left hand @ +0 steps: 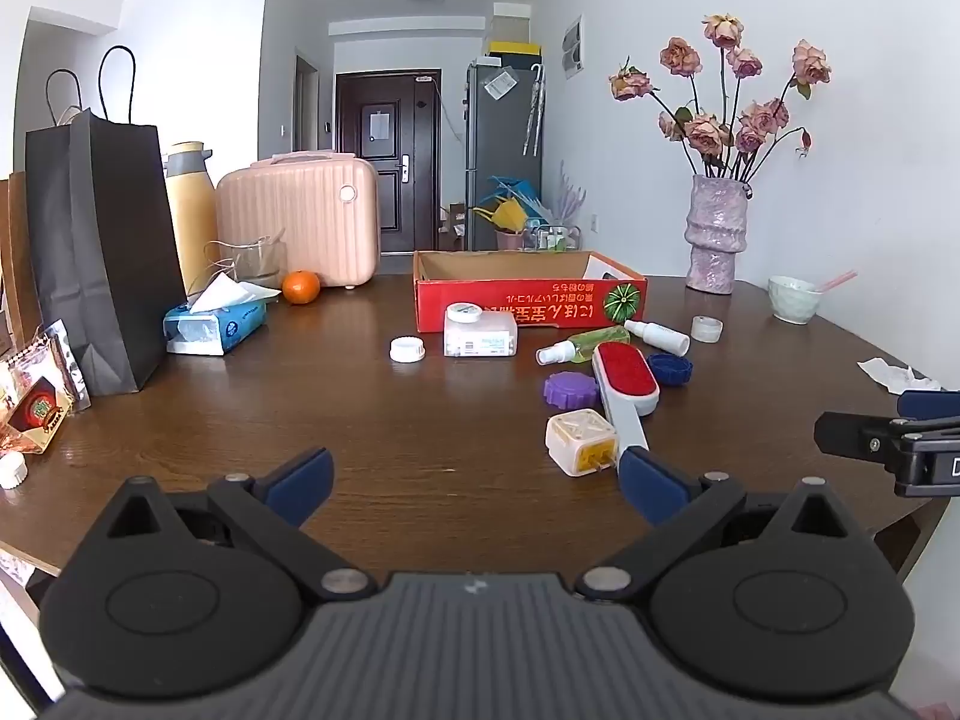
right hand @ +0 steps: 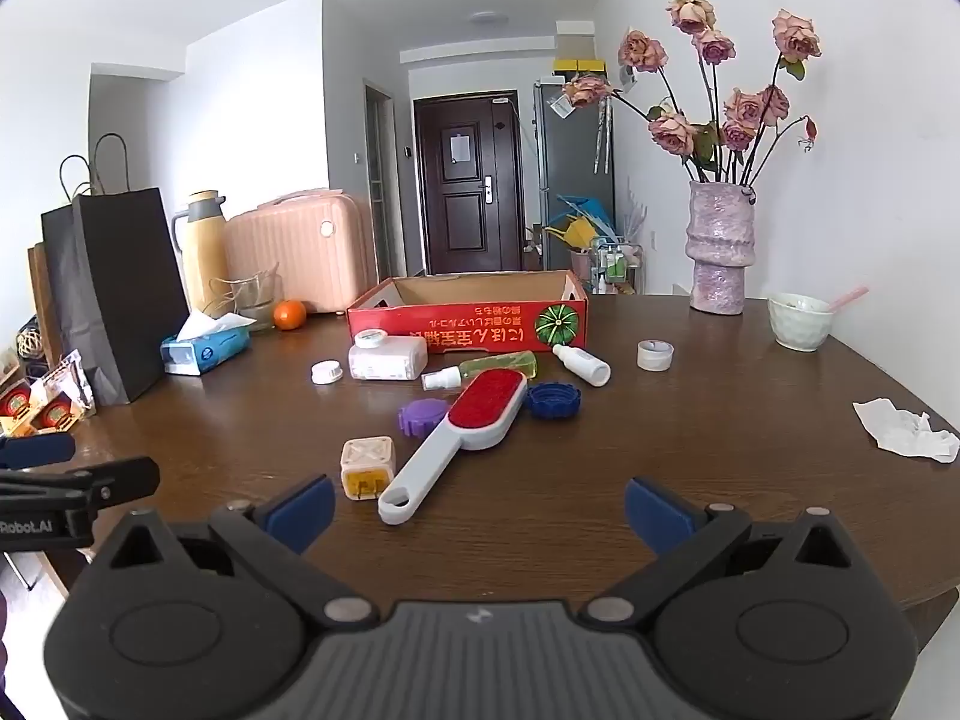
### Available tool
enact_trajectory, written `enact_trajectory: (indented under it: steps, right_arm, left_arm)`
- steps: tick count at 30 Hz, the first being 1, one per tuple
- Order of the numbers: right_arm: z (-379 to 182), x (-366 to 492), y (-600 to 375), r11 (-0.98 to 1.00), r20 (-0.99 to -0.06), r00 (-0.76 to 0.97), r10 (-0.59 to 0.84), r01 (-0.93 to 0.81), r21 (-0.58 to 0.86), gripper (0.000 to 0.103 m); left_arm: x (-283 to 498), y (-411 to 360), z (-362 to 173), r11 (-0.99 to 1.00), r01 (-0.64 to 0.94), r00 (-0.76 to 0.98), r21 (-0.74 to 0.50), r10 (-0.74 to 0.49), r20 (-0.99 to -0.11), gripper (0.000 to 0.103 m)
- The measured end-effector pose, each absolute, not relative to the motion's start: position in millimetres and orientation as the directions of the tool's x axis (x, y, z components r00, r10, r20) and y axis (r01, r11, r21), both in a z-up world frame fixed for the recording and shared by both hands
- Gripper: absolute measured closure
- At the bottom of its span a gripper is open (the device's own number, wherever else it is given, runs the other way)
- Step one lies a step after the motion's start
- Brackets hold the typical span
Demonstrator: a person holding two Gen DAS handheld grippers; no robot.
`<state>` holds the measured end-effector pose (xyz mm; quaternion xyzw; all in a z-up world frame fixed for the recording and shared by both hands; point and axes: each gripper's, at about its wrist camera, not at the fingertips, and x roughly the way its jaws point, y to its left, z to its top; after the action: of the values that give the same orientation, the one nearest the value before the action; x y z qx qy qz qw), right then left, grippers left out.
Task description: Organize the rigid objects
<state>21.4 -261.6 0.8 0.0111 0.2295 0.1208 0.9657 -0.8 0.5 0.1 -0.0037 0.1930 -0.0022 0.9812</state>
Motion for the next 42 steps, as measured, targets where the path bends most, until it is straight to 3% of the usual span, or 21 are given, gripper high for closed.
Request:
enact_trajectory:
  steps: [42]
  right_arm:
    - [1.5,17.6,-255.8,0.970,-0.420,0.876,0.239,-0.234,0.063,0.000]
  left_arm:
    - [-4.5,-5.4,3.0,1.000,0.004,0.924,-0.005,-0.005,-0.383,0.000]
